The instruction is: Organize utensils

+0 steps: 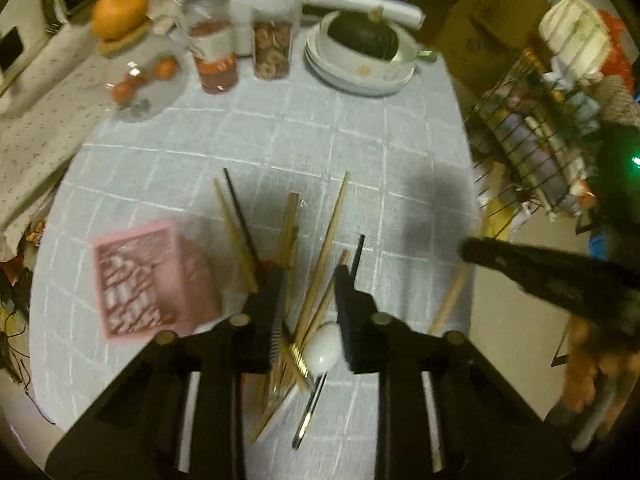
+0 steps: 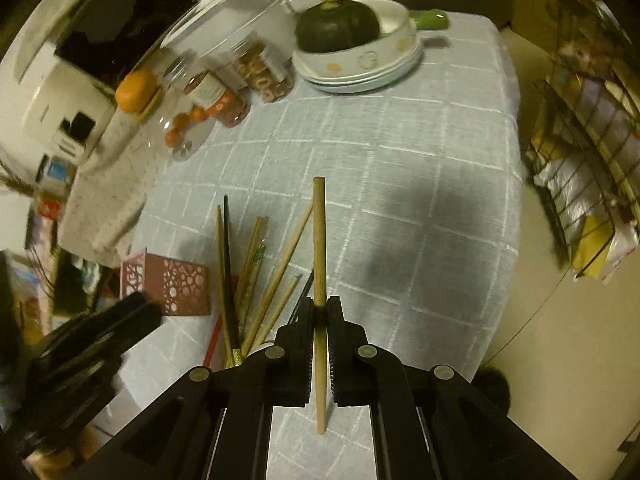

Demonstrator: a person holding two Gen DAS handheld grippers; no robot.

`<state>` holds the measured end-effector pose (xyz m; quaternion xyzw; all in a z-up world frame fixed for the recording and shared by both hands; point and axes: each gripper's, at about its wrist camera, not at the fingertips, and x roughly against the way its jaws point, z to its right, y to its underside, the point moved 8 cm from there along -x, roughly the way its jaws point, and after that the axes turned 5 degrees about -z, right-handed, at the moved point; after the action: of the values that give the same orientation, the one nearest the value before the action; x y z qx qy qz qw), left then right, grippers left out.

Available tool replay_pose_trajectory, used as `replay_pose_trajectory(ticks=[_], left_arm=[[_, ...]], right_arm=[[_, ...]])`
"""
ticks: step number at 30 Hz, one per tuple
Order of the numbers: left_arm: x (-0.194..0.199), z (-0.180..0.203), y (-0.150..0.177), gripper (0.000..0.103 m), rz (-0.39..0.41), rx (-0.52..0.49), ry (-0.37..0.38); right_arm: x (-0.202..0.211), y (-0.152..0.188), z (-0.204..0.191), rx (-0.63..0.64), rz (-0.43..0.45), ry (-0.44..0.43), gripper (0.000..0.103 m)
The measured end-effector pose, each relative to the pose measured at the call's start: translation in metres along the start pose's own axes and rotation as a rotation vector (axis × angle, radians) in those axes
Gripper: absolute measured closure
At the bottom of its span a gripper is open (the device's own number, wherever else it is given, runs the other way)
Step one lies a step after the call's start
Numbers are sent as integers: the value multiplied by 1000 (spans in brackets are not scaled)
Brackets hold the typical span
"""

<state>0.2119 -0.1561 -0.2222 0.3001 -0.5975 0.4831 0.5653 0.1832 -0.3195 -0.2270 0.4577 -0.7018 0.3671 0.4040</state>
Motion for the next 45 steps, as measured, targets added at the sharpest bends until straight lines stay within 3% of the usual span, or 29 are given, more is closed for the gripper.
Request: replay_pose_trajectory(ticks=[9,15,19,26,32,35,38,40,45], left_arm=[[-72,-6,-34,83,-115,27,-88],[-97,-13,-36,87,-152,55,-89],[-106,-15,-34,99,-163,54,-73],[-79,-13,-21,102,-82,23,-62],[-21,-1,1,102,42,-16,-20],[-9,6,2,102,36,-50,-1],[-19,5,-2,98,-16,-48,10],[-29,0,-4,80,-43,-31,14],[-64,10,-17,77,-86,-19,44]], right_arm=[[1,-1,20,-8,-24,-38,97],[1,-1,25,-29,-30,-56,97],[1,-1,21,-21,-27,-57,97],[6,3,10,-32,-14,-87,97],[25,9,-14,14,45,-77,97],[33,16,-23,18,63,-95,97],[33,19,-20,7,64,-94,97],[32,18,-16,-6,61,-89,97],[26,13,-5,-27,50,-86,96]])
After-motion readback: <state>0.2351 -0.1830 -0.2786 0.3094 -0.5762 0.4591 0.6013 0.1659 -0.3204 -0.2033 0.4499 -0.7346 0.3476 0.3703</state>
